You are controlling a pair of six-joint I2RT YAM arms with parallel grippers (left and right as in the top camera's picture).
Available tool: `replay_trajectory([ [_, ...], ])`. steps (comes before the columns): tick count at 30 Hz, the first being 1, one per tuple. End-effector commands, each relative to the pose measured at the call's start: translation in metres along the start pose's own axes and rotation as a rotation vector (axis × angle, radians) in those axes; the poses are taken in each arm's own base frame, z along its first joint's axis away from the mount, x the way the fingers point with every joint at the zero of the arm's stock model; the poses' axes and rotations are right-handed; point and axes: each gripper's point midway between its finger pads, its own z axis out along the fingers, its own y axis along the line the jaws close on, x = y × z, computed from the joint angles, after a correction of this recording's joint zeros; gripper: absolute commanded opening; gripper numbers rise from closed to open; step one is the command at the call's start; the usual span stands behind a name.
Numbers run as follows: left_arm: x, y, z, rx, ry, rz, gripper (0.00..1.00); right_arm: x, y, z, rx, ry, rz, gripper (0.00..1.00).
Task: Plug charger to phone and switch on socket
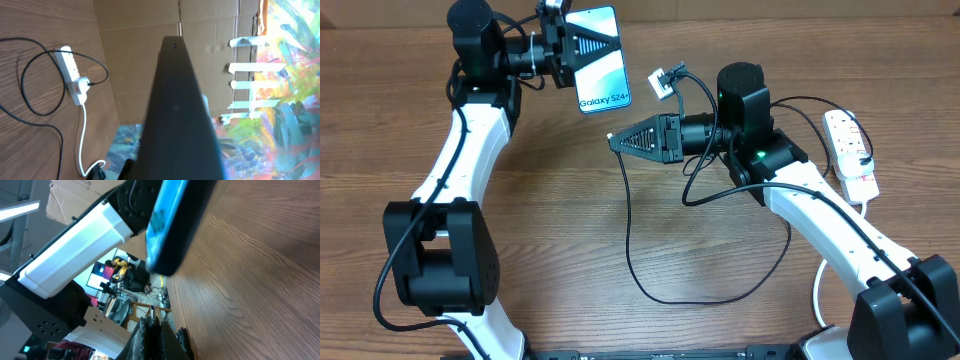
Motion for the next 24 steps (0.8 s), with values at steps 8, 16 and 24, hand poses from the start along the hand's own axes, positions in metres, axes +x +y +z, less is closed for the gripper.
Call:
replay_trajectory([
  [8, 0.003, -0.013, 0.001, 0.006, 0.009, 0.023, 0.04, -0.017, 0.009, -0.002, -0.008, -0.06, -0.019, 0.04],
  [16, 0.008, -0.014, 0.012, 0.009, 0.029, 0.022, 0.04, -0.027, 0.0, -0.002, 0.041, -0.116, -0.01, 0.04],
  [24, 0.011, -0.014, 0.013, 0.009, 0.043, 0.033, 0.04, -0.027, -0.001, -0.002, 0.044, -0.118, -0.008, 0.04],
])
